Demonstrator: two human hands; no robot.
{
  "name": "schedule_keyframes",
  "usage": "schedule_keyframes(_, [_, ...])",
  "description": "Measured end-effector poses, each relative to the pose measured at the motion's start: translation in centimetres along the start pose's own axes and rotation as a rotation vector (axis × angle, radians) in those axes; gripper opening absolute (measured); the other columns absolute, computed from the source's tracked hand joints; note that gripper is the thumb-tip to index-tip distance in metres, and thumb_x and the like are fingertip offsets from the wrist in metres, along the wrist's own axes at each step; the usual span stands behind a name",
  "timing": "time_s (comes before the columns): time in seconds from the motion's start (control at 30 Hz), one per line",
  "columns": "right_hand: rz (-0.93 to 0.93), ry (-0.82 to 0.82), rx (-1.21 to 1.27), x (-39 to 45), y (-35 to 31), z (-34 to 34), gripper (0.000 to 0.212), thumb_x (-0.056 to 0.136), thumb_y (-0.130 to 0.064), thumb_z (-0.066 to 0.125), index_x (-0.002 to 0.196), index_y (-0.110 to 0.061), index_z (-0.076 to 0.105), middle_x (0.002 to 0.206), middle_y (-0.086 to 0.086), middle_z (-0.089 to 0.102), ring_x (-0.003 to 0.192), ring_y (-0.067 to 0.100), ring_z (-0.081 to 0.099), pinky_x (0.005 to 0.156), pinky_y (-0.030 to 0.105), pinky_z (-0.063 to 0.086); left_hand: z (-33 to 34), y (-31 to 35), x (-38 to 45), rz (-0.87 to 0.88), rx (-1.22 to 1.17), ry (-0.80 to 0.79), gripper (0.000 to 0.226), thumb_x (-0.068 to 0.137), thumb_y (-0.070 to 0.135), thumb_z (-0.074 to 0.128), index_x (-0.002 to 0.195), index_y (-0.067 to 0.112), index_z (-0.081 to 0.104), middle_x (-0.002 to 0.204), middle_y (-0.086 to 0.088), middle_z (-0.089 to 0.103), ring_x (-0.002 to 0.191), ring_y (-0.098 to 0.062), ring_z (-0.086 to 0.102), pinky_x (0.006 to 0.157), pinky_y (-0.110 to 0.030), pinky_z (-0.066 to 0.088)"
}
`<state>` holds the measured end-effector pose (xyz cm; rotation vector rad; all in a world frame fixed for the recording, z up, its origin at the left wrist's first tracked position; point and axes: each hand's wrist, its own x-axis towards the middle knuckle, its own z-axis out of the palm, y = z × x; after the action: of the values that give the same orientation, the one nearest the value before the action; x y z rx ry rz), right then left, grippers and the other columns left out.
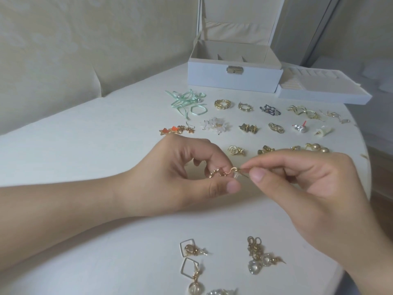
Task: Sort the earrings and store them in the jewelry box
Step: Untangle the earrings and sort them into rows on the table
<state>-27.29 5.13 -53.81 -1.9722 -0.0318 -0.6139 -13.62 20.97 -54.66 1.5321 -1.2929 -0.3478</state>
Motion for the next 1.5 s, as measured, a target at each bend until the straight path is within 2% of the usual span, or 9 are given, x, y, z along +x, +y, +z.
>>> schedule_keyframes(0.1, [0.027,-0.020,0.003,0.1,0.2,0.0,0.017,0.076,-0.037,0.064,0.081,-0.023,0.071,0.048,0.008,0.041,0.046,0.020,0.033,0.046,0.017,0.030,0.0,0.0,0.0,0.008,-0.003,-0.026,0.006,0.078,0.031,0.074,0.081,0.026,0.073,0.073,-0.001,0.066,0.068,-0.025,0.057,0.069,-0.037,0.045])
schedule_keyframes(0.23, [0.026,-0.046,0.002,0.1,0.0,0.0,0.018,0.076,-0.037,0.063,0.079,-0.019,0.065,0.048,0.008,0.037,0.044,0.011,0.030,0.046,0.013,0.029,-0.1,-0.1,0.0,0.043,0.015,-0.042,0.004,0.079,0.027,0.076,0.082,0.026,0.073,0.070,-0.001,0.062,0.066,-0.021,0.056,0.069,-0.028,0.043])
schedule_keyframes(0.43, [-0.173,-0.057,-0.231,-0.3,-0.4,0.2,0.007,0.085,-0.030,0.060,0.079,-0.026,0.062,0.049,0.003,0.039,0.049,0.017,0.040,0.050,0.024,0.036,-0.2,-0.4,0.0,0.154,0.143,-0.050,0.016,0.080,0.020,0.076,0.074,0.005,0.074,0.066,0.003,0.065,0.066,-0.016,0.054,0.067,-0.024,0.043])
schedule_keyframes(0.67, [-0.374,-0.053,-0.416,-0.4,-0.3,0.3,0.007,0.086,-0.018,0.063,0.082,-0.016,0.069,0.057,-0.002,0.048,0.053,0.015,0.045,0.052,0.028,0.039,-0.2,-0.3,0.0,0.276,0.274,-0.008,0.020,0.083,0.023,0.073,0.075,0.006,0.076,0.062,0.001,0.065,0.062,-0.015,0.050,0.067,-0.025,0.043])
schedule_keyframes(0.77, [-0.279,-0.075,-0.289,-0.5,-0.7,0.3,0.011,0.086,-0.020,0.061,0.081,-0.021,0.071,0.061,-0.018,0.053,0.054,0.009,0.046,0.055,0.017,0.038,-0.2,-0.3,-0.1,0.312,0.322,0.016,0.018,0.083,0.023,0.073,0.074,0.007,0.076,0.062,0.002,0.065,0.062,-0.014,0.050,0.067,-0.027,0.043])
schedule_keyframes(0.9, [0.043,-0.060,0.022,-0.4,-0.5,0.4,0.017,0.080,-0.038,0.060,0.082,-0.024,0.070,0.051,0.009,0.050,0.045,0.022,0.037,0.043,0.026,0.031,-0.3,-0.4,-0.1,0.365,0.408,0.072,0.017,0.082,0.023,0.076,0.072,0.009,0.077,0.061,0.002,0.065,0.062,-0.014,0.050,0.067,-0.032,0.043])
schedule_keyframes(1.07, [0.253,-0.192,0.151,0.1,-0.6,0.1,0.012,0.075,-0.029,0.067,0.076,-0.017,0.070,0.041,0.007,0.049,0.042,0.011,0.041,0.046,0.013,0.035,-0.3,-0.5,-0.2,0.377,0.454,0.084,0.018,0.082,0.023,0.076,0.071,0.009,0.076,0.063,0.003,0.066,0.065,-0.012,0.048,0.067,-0.033,0.042])
schedule_keyframes(1.27, [0.332,-0.251,0.195,0.6,-1.2,-0.5,0.010,0.069,-0.024,0.069,0.076,-0.019,0.074,0.036,0.009,0.050,0.037,0.016,0.043,0.046,0.021,0.040,-0.3,-0.5,-0.2,0.382,0.487,0.063,0.015,0.083,0.023,0.076,0.073,0.011,0.077,0.064,0.003,0.066,0.066,-0.011,0.048,0.070,-0.031,0.040])
schedule_keyframes(1.5, [0.379,-0.209,0.118,0.7,-2.2,-0.1,0.011,0.075,-0.015,0.075,0.074,-0.026,0.076,0.039,0.011,0.058,0.031,0.007,0.042,0.039,0.011,0.036,-0.3,-0.5,-0.3,0.416,0.515,0.043,0.020,0.085,0.027,0.074,0.073,0.011,0.078,0.064,0.002,0.067,0.064,-0.019,0.052,0.065,-0.040,0.042])
